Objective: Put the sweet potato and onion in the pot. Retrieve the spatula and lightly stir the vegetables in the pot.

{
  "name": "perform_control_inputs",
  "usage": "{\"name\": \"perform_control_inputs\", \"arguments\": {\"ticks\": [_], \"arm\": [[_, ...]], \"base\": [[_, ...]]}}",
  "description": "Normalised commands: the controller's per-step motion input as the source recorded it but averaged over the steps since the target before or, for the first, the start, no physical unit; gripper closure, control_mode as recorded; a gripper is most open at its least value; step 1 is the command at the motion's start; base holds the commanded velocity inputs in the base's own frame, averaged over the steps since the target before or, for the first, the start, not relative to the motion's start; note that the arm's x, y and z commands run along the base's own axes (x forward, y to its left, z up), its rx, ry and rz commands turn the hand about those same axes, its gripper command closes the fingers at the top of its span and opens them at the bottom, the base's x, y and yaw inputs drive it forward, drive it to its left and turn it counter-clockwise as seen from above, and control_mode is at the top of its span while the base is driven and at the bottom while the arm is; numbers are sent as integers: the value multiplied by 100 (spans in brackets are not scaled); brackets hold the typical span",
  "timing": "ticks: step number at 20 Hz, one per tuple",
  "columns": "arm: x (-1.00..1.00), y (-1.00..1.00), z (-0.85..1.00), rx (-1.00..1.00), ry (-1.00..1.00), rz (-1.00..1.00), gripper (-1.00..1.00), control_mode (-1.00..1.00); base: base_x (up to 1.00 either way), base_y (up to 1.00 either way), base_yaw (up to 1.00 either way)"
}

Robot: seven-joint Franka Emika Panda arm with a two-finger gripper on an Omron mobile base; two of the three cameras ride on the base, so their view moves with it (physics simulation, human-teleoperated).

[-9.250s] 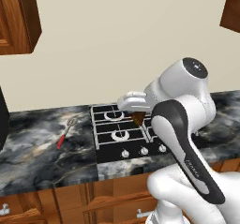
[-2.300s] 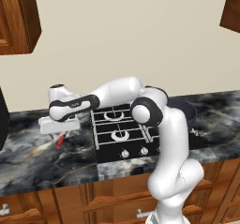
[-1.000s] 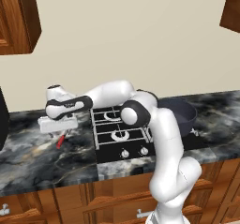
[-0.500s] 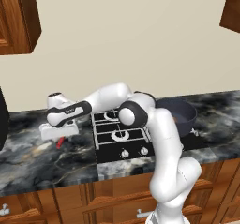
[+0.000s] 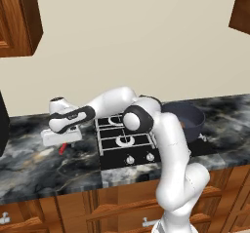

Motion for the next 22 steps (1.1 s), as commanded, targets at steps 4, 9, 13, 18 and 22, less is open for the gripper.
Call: {"name": "perform_control_inputs", "arguments": {"ticks": [4,9,13,18,22], "arm": [[-4,0,-4,0,1,0,100,-100],[-4,0,0,0,0,0,100,-100],[-14,-1,7,0,-7,0,100,-100],[-59,-14,91,11,-34,5,100,-100],[-71,-33,100,11,-23,13,100,-100]], "base": [[0,0,0],[0,0,0],[0,0,0],[0,0,0],[0,0,0]]}}
